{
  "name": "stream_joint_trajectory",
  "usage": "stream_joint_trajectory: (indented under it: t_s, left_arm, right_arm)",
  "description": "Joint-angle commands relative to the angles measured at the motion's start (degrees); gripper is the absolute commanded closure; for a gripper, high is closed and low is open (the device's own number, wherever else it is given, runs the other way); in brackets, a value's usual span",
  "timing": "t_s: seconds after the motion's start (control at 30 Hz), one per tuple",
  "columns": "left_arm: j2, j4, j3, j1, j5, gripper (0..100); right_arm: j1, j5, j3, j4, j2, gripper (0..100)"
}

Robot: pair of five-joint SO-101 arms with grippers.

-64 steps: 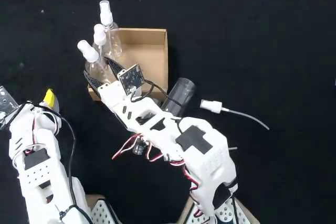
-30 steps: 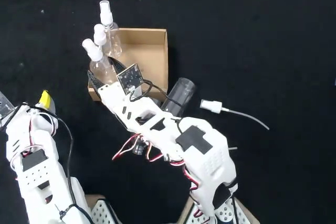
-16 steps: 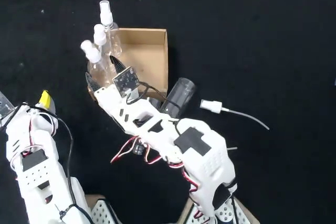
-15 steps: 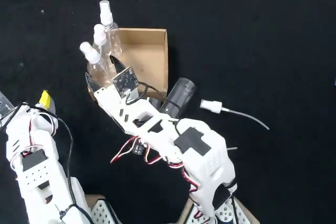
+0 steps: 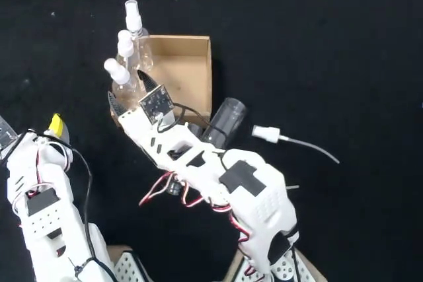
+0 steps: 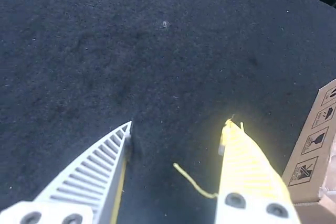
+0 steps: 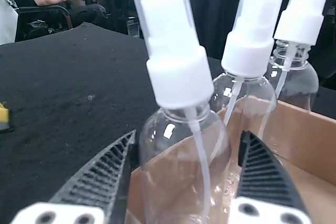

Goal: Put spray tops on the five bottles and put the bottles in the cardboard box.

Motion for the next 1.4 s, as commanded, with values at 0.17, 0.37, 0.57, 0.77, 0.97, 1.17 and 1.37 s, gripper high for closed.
stream_joint_trajectory:
  t_s: [0.17,0.37,0.57,0.77,0.97,1.17,1.37]
  left_arm:
    - [-1.23,-1.23,-0.40,-0.66,0.44,75]
    - [-1.23,-1.23,-0.40,-0.57,0.44,75]
    - [-1.23,-1.23,-0.40,-0.57,0.44,75]
    - [-1.23,-1.23,-0.40,-0.57,0.44,75]
    - [-1.23,-1.23,-0.31,-0.48,0.44,75]
    - [-1.23,-1.32,0.22,-0.48,0.44,75]
    - [-1.23,-1.32,0.22,-0.31,0.44,75]
  right_arm:
    - [-0.97,0.53,2.59,-0.09,-8.22,75.0]
    - [-0.97,0.53,3.03,0.35,-13.58,75.0]
    - [-1.05,0.62,3.56,6.24,-23.52,75.0]
    - [0.35,0.62,-3.38,27.78,-41.80,75.0]
    - [9.23,0.18,-14.02,53.01,-51.47,75.0]
    - [27.08,0.18,-15.78,73.85,-59.12,75.1]
    - [36.75,5.36,-15.78,95.03,-63.08,75.1]
